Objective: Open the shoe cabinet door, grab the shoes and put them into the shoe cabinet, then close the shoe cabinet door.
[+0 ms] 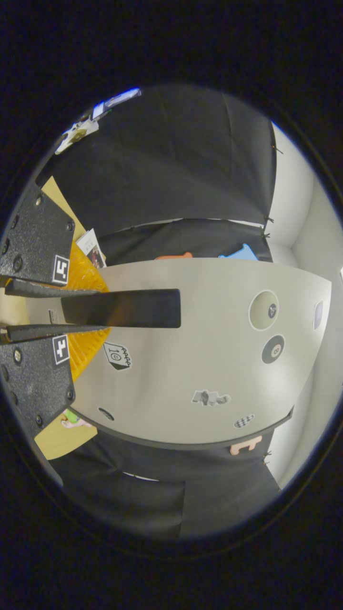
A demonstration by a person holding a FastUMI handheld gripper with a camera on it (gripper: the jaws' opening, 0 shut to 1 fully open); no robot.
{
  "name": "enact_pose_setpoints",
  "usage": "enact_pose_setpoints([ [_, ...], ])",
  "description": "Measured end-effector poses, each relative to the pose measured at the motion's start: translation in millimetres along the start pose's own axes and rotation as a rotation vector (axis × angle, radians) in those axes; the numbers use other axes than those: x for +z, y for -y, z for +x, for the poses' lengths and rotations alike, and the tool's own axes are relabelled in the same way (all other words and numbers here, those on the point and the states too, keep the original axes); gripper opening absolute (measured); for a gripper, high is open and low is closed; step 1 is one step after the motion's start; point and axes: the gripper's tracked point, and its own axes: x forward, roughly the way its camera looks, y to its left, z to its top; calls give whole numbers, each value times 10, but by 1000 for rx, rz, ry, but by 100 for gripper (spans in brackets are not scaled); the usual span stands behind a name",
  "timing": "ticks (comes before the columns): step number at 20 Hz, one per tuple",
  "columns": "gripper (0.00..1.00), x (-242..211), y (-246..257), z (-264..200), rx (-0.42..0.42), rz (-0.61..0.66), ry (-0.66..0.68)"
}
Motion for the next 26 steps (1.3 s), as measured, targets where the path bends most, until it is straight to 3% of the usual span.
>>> enact_pose_setpoints([
  [9, 17, -113, 873, -932, -125, 4, 20],
  [17, 4, -182, 2088, -1428, -285, -11, 32],
  [20, 4, -152, 2349, -1518, -251, 46, 35],
  [23, 4, -203, 2265, -1460, -233, -10, 32],
  [26, 4, -228, 2314, -1480, -267, -58, 10],
])
